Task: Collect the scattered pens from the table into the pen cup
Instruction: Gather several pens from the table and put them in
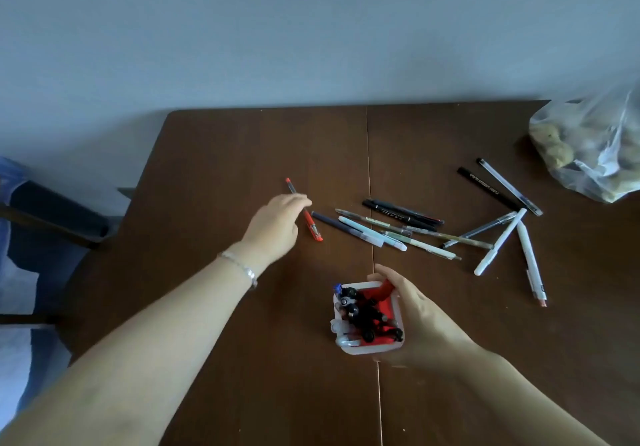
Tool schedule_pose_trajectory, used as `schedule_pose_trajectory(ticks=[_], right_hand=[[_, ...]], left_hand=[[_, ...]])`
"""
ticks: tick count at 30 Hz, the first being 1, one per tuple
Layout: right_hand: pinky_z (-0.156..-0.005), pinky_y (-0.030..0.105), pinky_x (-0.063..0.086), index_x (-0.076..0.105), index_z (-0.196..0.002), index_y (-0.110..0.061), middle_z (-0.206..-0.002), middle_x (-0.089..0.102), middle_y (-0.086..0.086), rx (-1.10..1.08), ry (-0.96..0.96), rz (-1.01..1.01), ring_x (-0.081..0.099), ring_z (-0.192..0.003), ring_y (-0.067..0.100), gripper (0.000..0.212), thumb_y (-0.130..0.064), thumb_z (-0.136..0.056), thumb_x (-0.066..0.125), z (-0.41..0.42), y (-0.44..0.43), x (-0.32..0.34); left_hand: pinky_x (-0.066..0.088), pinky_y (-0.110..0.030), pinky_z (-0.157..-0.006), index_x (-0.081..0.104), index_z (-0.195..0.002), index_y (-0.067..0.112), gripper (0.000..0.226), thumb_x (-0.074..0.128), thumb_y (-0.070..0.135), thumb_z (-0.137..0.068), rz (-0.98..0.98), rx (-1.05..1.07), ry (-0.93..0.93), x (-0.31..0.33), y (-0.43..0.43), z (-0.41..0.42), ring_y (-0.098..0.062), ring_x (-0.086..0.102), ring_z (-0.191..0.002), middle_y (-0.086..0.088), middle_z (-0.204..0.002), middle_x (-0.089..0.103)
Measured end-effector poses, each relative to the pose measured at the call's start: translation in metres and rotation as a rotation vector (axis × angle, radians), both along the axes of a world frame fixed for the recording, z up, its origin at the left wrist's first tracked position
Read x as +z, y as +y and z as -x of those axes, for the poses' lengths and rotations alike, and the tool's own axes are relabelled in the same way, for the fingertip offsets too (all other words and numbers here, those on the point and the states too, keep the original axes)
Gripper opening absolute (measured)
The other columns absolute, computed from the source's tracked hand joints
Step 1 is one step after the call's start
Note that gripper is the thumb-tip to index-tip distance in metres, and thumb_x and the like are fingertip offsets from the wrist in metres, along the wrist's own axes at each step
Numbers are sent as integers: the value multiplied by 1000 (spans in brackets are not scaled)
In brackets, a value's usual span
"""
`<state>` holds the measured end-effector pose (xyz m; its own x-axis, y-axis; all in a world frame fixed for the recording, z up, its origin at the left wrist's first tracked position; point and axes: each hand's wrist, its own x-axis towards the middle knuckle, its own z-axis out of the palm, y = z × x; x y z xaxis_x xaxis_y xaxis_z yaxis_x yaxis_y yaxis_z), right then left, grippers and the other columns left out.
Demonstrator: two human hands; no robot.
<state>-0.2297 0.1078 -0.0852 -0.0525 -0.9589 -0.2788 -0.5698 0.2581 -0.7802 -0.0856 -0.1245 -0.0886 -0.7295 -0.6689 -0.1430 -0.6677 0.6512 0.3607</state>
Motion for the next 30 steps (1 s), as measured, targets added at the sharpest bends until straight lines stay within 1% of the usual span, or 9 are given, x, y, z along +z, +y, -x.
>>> schedule_pose_trajectory(ticks=[3, 6, 10, 13, 17, 19, 24, 27, 30], right_hand=[[-85, -6, 34, 10, -122, -54, -120, 24, -40, -25, -20, -8, 41, -116, -8, 103, -30, -56, 86, 0, 1, 2], [-85, -6, 33, 9, -120, -56, -120, 23, -40, -37, -32, -21, 38, -118, -8, 104, -28, -57, 86, 0, 2, 2], [-86, -4, 34, 7, -121, -58, -123, 25, -37, -49, -31, -13, 37, -120, -7, 105, -29, -58, 86, -1, 2, 1], [-86, -7, 32, 10, -124, -54, -122, 23, -39, -71, -33, 8, 38, -119, -8, 106, -28, -57, 87, -3, 4, 1], [-86, -10, 29, 12, -126, -50, -123, 20, -39, -94, -32, 32, 37, -120, -5, 109, -24, -54, 89, -5, 8, -4], [-87, -9, 30, 11, -126, -51, -125, 21, -39, -117, -39, 30, 38, -121, -4, 112, -23, -52, 89, -6, 10, -7], [-93, -3, 31, 10, -130, -48, -129, 26, -31, -146, -28, 38, 39, -124, -2, 114, -25, -51, 89, -8, 18, -9], [-93, -5, 29, 11, -131, -44, -128, 26, -31, -175, -41, 47, 37, -123, -5, 112, -24, -53, 88, -9, 21, -9], [-92, -5, 30, 10, -132, -41, -130, 29, -26, -184, -48, 46, 36, -124, -5, 111, -24, -54, 88, -9, 22, -9]], left_hand=[[32, -38, -109, 39, -140, 16, 52, 42, -3, -92, 166, -139, -208, -21, -22, 21, -21, 23, -142, 0, -152, 33], [32, -36, -105, 44, -134, 14, 40, 43, 4, -96, 240, -256, -331, -35, -26, 21, -22, 28, -139, -4, -144, 42], [37, -40, -96, 57, -114, 7, 22, 48, 5, -94, 273, -285, -288, -40, -18, -7, -30, 47, -118, -11, -120, 57], [39, -38, -95, 54, -112, 10, 19, 45, 12, -96, 253, -256, -315, -41, -1, -37, -27, 50, -112, -9, -117, 56], [44, -34, -86, 51, -109, 6, 16, 42, 12, -96, 0, 57, -97, -35, 30, -51, -25, 50, -100, -11, -111, 53], [43, -34, -85, 51, -107, 4, 15, 42, 8, -95, -51, 115, -13, -30, 40, -40, -25, 49, -98, -12, -108, 52], [46, -41, -88, 60, -109, 6, 19, 51, 7, -91, 26, -176, 77, -29, 43, 3, -26, 51, -99, -8, -113, 58], [45, -43, -91, 60, -118, 8, 29, 58, 12, -90, 79, -300, 37, -35, 38, 30, -28, 50, -106, -6, -121, 59], [43, -39, -90, 57, -120, 11, 28, 53, 15, -92, 122, -412, -101, -41, 39, 42, -27, 48, -110, -7, -122, 57]])
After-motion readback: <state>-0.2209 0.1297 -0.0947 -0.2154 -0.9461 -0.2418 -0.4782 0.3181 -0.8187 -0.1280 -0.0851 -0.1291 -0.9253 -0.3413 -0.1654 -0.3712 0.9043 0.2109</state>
